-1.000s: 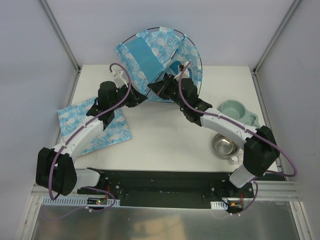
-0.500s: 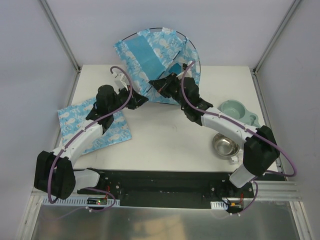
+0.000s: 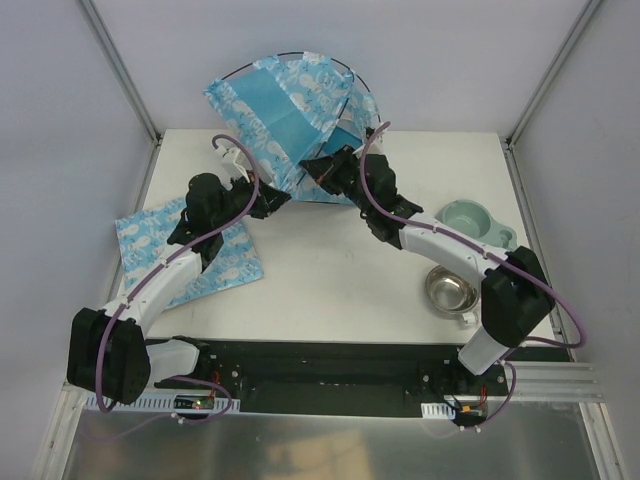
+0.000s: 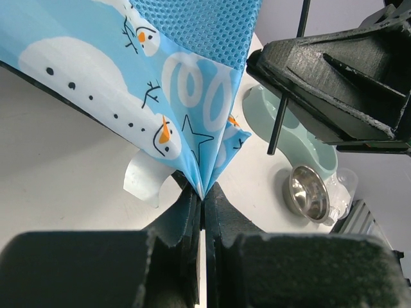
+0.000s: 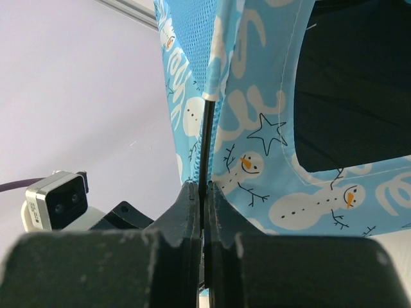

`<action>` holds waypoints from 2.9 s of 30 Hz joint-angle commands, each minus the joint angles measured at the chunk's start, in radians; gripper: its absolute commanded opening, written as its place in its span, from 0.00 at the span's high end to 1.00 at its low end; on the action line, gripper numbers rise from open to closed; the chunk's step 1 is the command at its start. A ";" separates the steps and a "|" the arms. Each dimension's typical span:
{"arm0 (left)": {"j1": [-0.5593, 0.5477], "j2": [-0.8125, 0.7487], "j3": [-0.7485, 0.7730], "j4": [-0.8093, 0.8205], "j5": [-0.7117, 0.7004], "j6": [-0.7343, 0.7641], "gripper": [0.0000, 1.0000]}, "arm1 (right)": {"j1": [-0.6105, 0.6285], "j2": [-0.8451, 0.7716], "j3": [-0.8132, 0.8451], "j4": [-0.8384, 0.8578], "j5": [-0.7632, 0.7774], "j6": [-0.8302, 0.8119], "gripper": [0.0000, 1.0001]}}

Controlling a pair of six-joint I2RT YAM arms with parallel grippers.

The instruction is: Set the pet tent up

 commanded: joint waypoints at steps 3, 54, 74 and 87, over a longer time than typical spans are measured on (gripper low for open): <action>0.001 -0.021 -0.019 -0.106 0.132 0.015 1.00 | -0.098 0.009 0.071 0.188 0.308 -0.013 1.00; 0.011 -0.038 0.041 -0.155 0.220 0.000 1.00 | 0.021 0.115 0.139 0.239 0.297 -0.318 1.00; 0.011 -0.061 0.107 -0.252 0.174 0.067 1.00 | 0.096 0.020 0.013 0.181 0.294 -0.463 1.00; 0.011 -0.061 0.144 -0.281 0.187 0.066 1.00 | 0.107 0.011 0.024 0.098 0.130 -0.444 1.00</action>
